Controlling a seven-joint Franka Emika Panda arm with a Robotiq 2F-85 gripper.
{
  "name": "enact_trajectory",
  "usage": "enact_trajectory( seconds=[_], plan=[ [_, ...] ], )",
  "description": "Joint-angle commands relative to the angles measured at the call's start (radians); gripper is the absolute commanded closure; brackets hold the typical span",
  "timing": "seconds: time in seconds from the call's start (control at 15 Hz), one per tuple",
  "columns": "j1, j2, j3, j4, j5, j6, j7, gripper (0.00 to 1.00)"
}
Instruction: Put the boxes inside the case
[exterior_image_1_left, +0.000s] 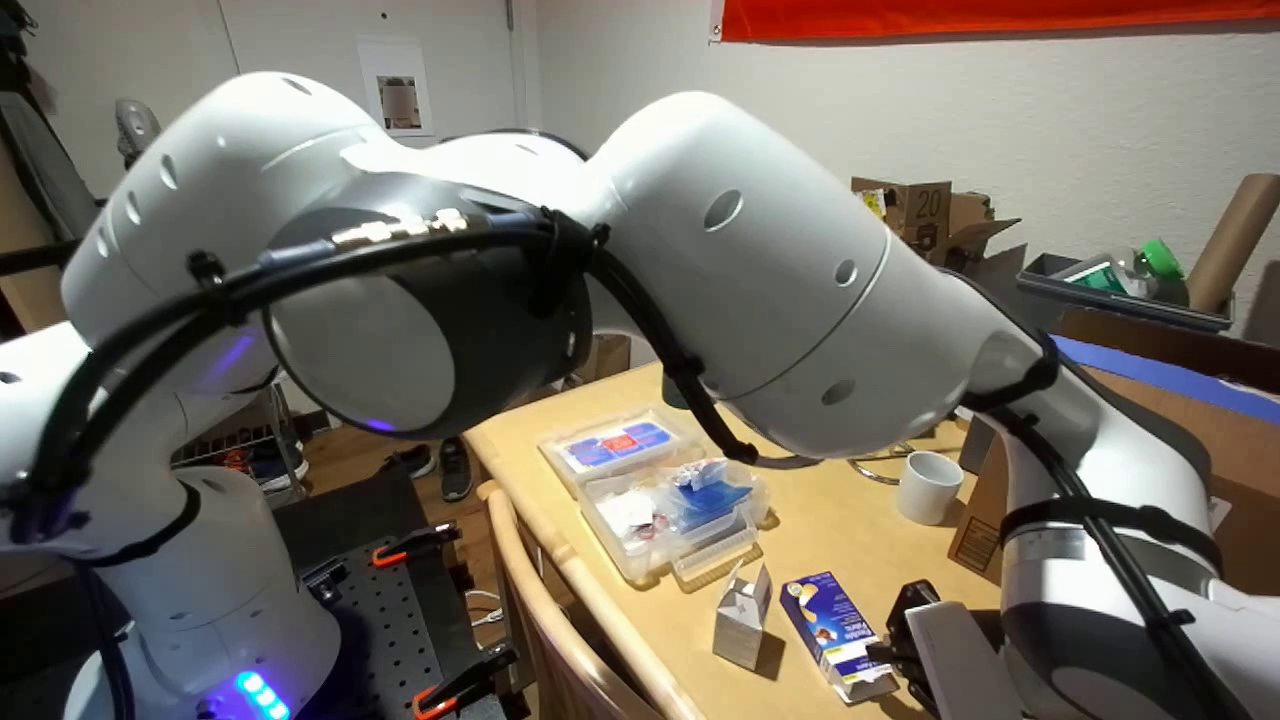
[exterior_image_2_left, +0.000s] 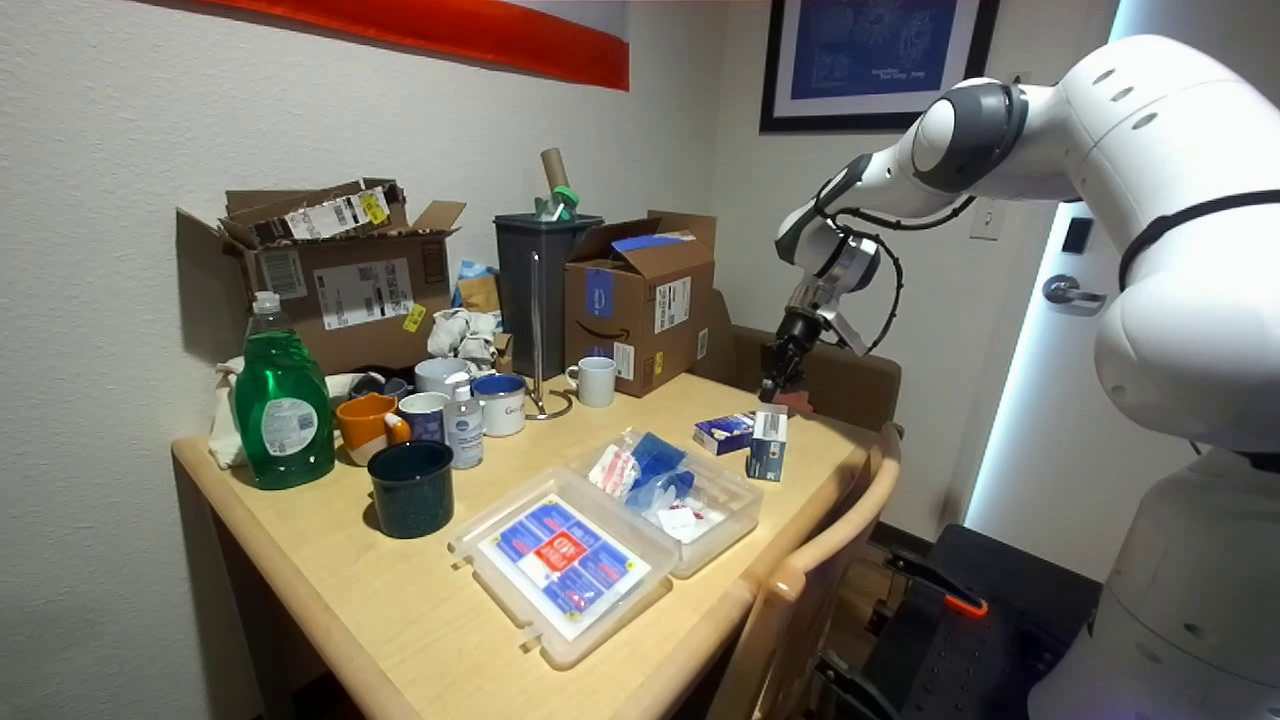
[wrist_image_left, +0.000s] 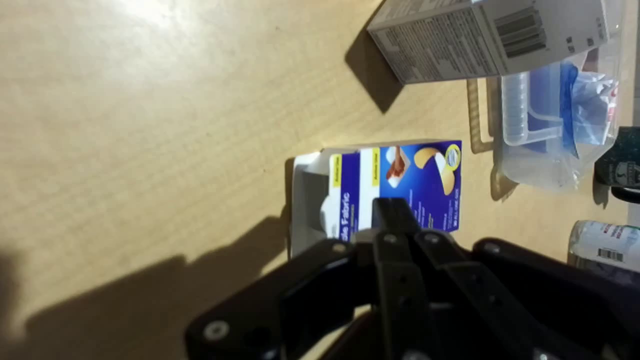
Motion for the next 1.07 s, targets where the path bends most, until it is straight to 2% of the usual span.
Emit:
enact_trajectory(
  seconds=[0.0,0.07,0.13,0.27,0.4,0.87,1.0],
  plan=[
    [0.015,-0.081,0.008,-0.078,0.019,0.066,-0.004,0.96],
    [0.019,-0.081,0.008,-0.075,0.015,0.072,-0.004,0.95],
    [0.024,-0.081,0.004,-0.074,0.007,0.075,0.003,0.74],
    [0.026,-0.060,0.003,-0.053,0.006,0.067,0.008,0.66],
    [0.030,-0.028,-0.007,-0.020,0.005,0.048,0.019,0.53],
    [0.012,0.071,-0.007,0.031,0.002,0.019,0.025,0.00],
    [0.007,0.093,-0.004,0.042,0.004,0.014,0.029,0.00]
  ],
)
